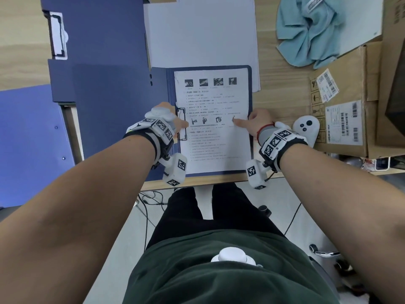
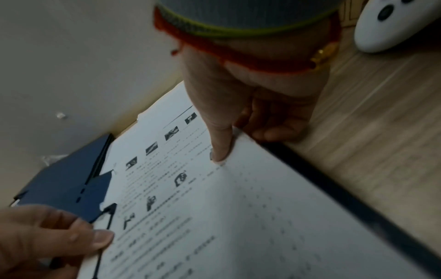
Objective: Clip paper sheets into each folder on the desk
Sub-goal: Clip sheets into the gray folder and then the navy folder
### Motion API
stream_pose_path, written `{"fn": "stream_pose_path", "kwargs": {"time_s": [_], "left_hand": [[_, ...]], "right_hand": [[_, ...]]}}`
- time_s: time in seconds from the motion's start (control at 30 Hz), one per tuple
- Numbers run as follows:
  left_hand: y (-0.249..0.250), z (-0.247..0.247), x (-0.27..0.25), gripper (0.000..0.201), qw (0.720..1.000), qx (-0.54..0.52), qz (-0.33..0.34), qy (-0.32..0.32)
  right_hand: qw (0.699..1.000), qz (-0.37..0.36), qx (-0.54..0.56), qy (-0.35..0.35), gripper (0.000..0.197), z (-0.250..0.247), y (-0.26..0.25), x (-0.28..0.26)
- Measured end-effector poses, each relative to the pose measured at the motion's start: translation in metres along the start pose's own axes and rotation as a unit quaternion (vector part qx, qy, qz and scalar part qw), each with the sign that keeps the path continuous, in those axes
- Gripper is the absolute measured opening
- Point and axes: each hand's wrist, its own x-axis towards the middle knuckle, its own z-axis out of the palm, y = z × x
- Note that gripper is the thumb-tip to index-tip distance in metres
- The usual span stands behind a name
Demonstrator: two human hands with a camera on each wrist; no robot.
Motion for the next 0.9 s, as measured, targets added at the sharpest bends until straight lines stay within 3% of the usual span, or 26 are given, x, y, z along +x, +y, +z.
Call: {"fn": "stream_pose_path", "kwargs": {"time_s": [0.07, 0.2, 0.33, 0.4, 0.47, 0.6, 0.67, 0.77, 0.87, 0.9], "left_hand": [[0.002, -0.004, -0.010, 0.048, 1.000, 0.003, 0.000, 0.003], [-0.010, -0.011, -0.020, 0.057, 1.000, -0.005, -0.006, 0.015], [-0.053, -0.024, -0.022, 0.038, 0.988, -0.117, -0.006, 0.096], [-0.075, -0.033, -0.028, 0.062, 0.985, -0.117, -0.052, 0.116], [-0.097, -0.042, -0.033, 0.082, 0.978, -0.117, -0.114, 0.128], [-0.136, -0.040, -0.037, 0.091, 0.963, -0.131, -0.184, 0.147], [-0.144, -0.040, -0.040, 0.093, 0.961, -0.131, -0.190, 0.152], [-0.160, -0.045, -0.046, 0.093, 0.958, -0.158, -0.192, 0.143], [-0.170, -0.053, -0.049, 0.088, 0.955, -0.176, -0.184, 0.151], [-0.170, -0.058, -0.054, 0.078, 0.957, -0.177, -0.171, 0.152]], "right_hand": [[1.000, 0.001, -0.016, 0.012, 0.044, -0.007, -0.001, -0.002], [0.997, -0.030, -0.069, 0.017, 0.035, -0.014, -0.025, -0.005], [0.991, -0.121, -0.060, -0.001, 0.015, 0.005, -0.068, -0.022], [0.983, -0.159, -0.080, -0.042, 0.013, 0.023, -0.090, -0.034], [0.972, -0.187, -0.121, -0.082, 0.033, 0.045, -0.113, -0.045], [0.952, -0.181, -0.226, -0.099, 0.050, 0.077, -0.133, -0.063], [0.942, -0.177, -0.265, -0.101, 0.041, 0.081, -0.133, -0.067], [0.931, -0.179, -0.301, -0.105, 0.011, 0.096, -0.134, -0.069], [0.926, -0.175, -0.319, -0.103, 0.014, 0.105, -0.136, -0.069], [0.926, -0.166, -0.320, -0.108, 0.019, 0.105, -0.135, -0.068]]}}
